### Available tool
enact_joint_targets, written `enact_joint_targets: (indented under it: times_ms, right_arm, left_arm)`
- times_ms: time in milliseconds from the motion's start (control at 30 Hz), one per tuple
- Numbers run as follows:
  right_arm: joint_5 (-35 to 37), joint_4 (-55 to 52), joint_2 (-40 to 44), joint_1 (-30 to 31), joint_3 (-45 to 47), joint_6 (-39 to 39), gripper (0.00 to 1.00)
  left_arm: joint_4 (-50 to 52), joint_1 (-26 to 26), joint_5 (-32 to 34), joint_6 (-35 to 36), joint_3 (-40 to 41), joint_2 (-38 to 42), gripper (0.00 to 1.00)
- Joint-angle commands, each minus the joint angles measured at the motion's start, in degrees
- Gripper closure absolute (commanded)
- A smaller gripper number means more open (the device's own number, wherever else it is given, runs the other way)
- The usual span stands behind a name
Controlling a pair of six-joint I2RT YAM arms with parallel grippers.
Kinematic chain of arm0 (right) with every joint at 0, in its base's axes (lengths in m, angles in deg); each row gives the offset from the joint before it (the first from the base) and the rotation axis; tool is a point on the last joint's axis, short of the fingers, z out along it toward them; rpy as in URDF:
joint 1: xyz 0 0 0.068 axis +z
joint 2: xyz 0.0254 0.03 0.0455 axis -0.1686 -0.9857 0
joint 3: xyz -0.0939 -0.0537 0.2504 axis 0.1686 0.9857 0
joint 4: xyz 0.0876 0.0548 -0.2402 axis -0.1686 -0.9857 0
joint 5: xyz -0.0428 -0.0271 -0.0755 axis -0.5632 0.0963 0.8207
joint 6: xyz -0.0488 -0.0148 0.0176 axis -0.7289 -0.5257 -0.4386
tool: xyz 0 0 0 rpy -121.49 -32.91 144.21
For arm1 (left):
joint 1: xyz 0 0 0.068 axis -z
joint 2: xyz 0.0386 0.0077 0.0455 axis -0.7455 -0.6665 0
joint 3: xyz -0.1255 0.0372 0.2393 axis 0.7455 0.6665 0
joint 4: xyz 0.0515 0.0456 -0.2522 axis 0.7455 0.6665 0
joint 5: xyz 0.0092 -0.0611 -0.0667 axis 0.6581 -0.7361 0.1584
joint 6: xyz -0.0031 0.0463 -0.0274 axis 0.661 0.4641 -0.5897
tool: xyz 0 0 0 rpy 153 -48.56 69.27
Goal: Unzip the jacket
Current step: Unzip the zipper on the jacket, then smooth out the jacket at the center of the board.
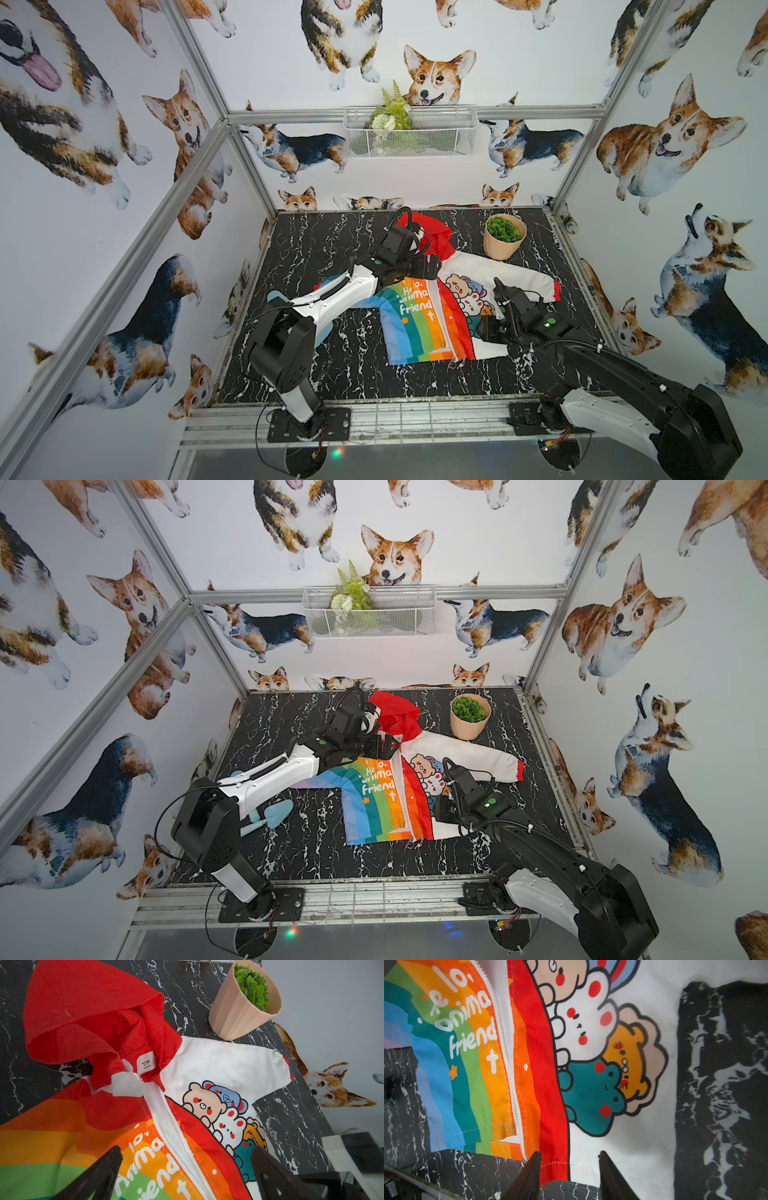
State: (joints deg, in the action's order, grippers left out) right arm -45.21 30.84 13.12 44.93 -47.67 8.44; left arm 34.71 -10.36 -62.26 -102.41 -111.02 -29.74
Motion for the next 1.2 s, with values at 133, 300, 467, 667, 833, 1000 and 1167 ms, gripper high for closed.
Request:
enact_joint_targets:
  times_ms: [133, 300, 467, 667, 833, 1000, 1167]
  right_arm:
    - [-7.1, 7.1, -8.4, 3.6, -3.6, -3.3, 0.63]
    - [-3.2, 7.3, -13.7, 5.9, -6.0, -2.1, 0.67]
    - [13.8, -0.2, -9.4, 5.3, -4.0, 3.7, 0.57]
    - [16.4, -9.4, -0.9, -1.9, -1.0, 5.8, 0.43]
    - [16.1, -11.1, 3.4, -4.4, 1.6, 7.5, 0.41]
    - [16.9, -12.8, 4.5, -4.9, 2.3, 9.9, 0.42]
    - [13.9, -9.7, 3.2, -4.9, 4.2, 10.0, 0.44]
  left_arm:
    - [8.0, 0.6, 6.9, -3.8, 13.2, 13.9, 0.13]
    - [15.0, 3.7, 10.4, -11.0, 26.6, 23.4, 0.19]
    - [18.1, 7.1, 10.9, -18.2, 34.8, 28.3, 0.18]
    - [16.3, 11.1, 10.6, -21.7, 37.2, 24.7, 0.25]
    - [13.6, 13.2, 9.9, -23.3, 37.3, 21.3, 0.35]
    - [12.7, 14.7, 10.0, -24.5, 38.0, 19.8, 0.45]
    - [13.4, 15.9, 11.0, -25.6, 38.7, 19.2, 0.67]
